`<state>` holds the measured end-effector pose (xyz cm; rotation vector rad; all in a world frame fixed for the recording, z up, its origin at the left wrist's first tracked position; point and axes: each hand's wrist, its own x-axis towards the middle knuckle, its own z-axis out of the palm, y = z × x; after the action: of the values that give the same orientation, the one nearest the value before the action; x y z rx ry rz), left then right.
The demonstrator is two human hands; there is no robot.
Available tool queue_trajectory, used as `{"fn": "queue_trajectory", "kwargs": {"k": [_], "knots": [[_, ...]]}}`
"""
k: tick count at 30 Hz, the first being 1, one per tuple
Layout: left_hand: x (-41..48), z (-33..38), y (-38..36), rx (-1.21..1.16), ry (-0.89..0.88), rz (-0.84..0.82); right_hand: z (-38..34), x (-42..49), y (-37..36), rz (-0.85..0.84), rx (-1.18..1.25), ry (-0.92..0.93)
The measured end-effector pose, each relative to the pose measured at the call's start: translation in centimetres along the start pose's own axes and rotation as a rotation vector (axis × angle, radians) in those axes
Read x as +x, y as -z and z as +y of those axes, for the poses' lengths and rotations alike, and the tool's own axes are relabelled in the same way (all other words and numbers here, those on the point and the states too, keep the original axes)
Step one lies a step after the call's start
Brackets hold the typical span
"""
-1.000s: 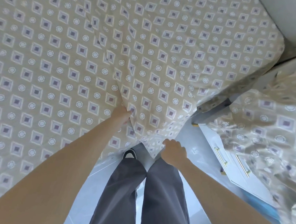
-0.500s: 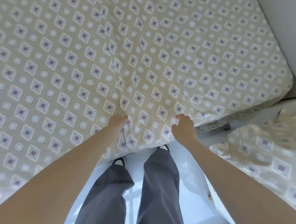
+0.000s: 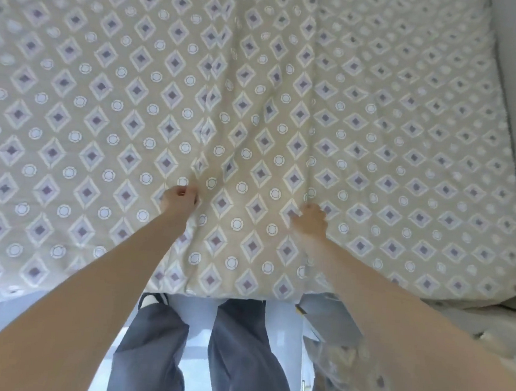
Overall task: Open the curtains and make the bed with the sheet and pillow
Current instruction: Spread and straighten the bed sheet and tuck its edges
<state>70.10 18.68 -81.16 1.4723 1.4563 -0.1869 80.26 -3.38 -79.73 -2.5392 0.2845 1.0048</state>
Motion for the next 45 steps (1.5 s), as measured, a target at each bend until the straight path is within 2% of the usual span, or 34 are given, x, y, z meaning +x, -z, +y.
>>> {"fn": "queue_trajectory", "kwargs": {"k": [3, 6, 9, 13, 16, 18, 25, 29, 35, 40, 43, 45], "knots": [[0.1, -0.1, 0.0, 0.015, -0.058, 0.085, -0.1, 1.2, 0.6, -0.017, 0.058, -0.016], [0.0, -0.3, -0.2, 0.072, -0.102, 0.166, 0.5, 1.3, 0.8, 0.088, 0.101, 0.027], [-0.3, -0.3, -1.2, 0.086, -0.066, 0.179, 1.5, 1.2, 0.7, 0.137, 0.144, -0.022], [-0.8, -1.1, -1.6, 0.073, 0.045, 0.113, 1.9, 2.8, 2.0, -0.015, 0.083, -0.006], [-2.0, -2.9, -0.9, 0.08, 0.057, 0.062, 2.9, 2.3, 2.4, -0.139, 0.001, 0.046], [-3.2, -4.2, -0.3, 0.097, 0.049, 0.045, 4.1, 0.3, 2.1, -0.216, 0.059, 0.004], [-6.1, -8.3, 1.2, 0.163, 0.03, -0.03, 7.7, -4.9, -1.1, -0.255, -0.045, -0.063], [-6.8, -10.0, 1.9, 0.153, 0.036, -0.03, 9.5, -5.8, -1.9, -0.166, -0.131, -0.056], [-8.9, -10.6, 2.2, 0.117, -0.064, -0.068, 11.2, -7.9, -1.0, 0.008, -0.193, 0.023], [-8.9, -11.2, 2.4, 0.137, -0.061, -0.062, 11.3, -8.8, -1.8, 0.065, -0.254, 0.047], [-9.1, -12.3, 2.2, 0.137, -0.049, -0.016, 11.2, -8.6, -2.3, 0.141, -0.213, -0.009], [-9.4, -13.0, 1.9, 0.107, -0.033, 0.049, 11.4, -8.6, -3.0, 0.244, -0.182, 0.024]]}}
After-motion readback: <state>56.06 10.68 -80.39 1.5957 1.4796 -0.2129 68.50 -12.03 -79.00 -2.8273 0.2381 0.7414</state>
